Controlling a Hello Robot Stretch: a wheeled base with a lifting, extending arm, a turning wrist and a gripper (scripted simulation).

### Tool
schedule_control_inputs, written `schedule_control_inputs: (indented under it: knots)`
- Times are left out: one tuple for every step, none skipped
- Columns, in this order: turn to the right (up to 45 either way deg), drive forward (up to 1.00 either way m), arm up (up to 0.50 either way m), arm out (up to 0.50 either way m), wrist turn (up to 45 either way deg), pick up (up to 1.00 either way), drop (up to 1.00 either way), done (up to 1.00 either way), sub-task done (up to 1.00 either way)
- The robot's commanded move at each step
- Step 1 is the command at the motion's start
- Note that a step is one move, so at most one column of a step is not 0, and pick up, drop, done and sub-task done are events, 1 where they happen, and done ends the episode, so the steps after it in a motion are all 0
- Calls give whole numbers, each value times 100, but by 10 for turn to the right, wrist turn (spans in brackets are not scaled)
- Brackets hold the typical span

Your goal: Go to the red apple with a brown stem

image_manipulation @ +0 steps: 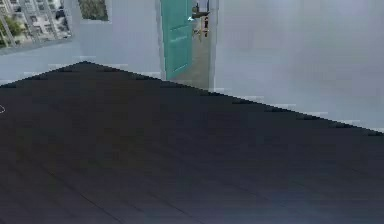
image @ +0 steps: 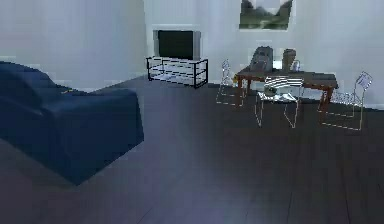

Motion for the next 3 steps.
schedule_control_inputs:
  knots:
    - [450, 0, 0, 0, 0, 0, 0, 0, 0]
    - [450, 0, 0, 0, 0, 0, 0, 0, 0]
    - [0, 100, 0, 0, 0, 0, 0, 0, 0]
